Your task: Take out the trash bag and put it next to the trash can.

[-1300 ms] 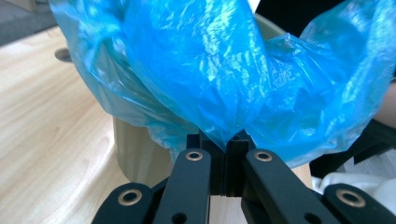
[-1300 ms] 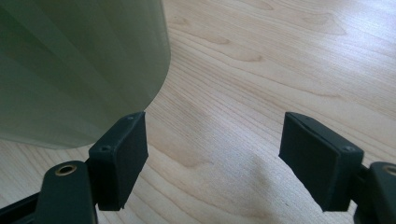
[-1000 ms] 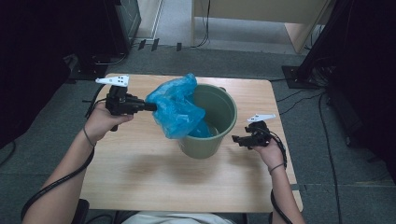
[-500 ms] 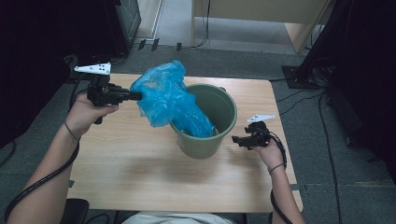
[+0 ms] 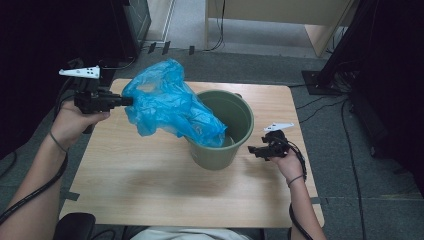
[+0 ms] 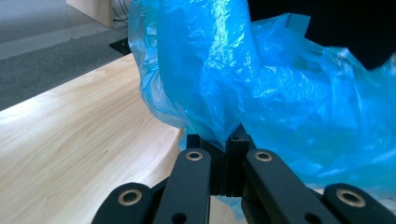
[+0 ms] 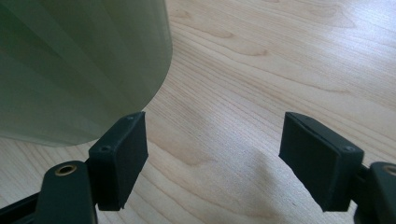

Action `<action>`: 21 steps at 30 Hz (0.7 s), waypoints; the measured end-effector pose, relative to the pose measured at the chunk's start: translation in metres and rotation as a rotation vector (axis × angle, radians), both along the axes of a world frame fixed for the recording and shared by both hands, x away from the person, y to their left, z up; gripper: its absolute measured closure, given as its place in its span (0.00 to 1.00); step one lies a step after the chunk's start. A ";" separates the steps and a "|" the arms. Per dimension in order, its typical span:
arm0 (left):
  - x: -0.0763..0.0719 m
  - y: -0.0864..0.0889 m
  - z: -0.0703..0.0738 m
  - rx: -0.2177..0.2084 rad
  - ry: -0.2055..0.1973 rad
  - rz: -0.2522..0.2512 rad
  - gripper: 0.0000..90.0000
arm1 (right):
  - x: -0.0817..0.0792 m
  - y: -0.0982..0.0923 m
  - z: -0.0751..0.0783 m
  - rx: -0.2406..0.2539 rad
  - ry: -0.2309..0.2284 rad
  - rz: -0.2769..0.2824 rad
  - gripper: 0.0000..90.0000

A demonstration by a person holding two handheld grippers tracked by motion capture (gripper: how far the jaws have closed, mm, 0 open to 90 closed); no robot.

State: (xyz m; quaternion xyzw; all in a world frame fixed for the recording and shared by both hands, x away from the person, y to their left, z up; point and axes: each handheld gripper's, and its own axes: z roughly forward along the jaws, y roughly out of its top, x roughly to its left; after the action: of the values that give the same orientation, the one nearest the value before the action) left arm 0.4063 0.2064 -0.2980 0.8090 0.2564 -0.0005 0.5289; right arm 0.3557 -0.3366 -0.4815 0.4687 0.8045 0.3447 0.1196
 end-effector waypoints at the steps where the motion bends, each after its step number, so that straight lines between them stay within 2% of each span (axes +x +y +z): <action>1: 0.000 0.002 0.000 0.002 0.000 0.004 1.00 | 0.000 0.000 0.000 0.001 0.002 -0.001 0.26; 13: -0.008 0.042 0.001 0.030 0.013 0.074 1.00 | 0.000 0.001 -0.002 -0.003 0.010 0.002 0.26; 21: -0.015 0.074 0.003 0.024 0.015 0.135 1.00 | 0.001 0.002 -0.003 -0.006 0.015 0.004 0.26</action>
State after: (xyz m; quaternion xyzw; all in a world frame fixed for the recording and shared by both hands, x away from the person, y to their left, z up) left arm 0.3909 0.2802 -0.2954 0.7962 0.3144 0.0320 0.5159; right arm 0.3568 -0.3346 -0.4849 0.4695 0.8073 0.3388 0.1144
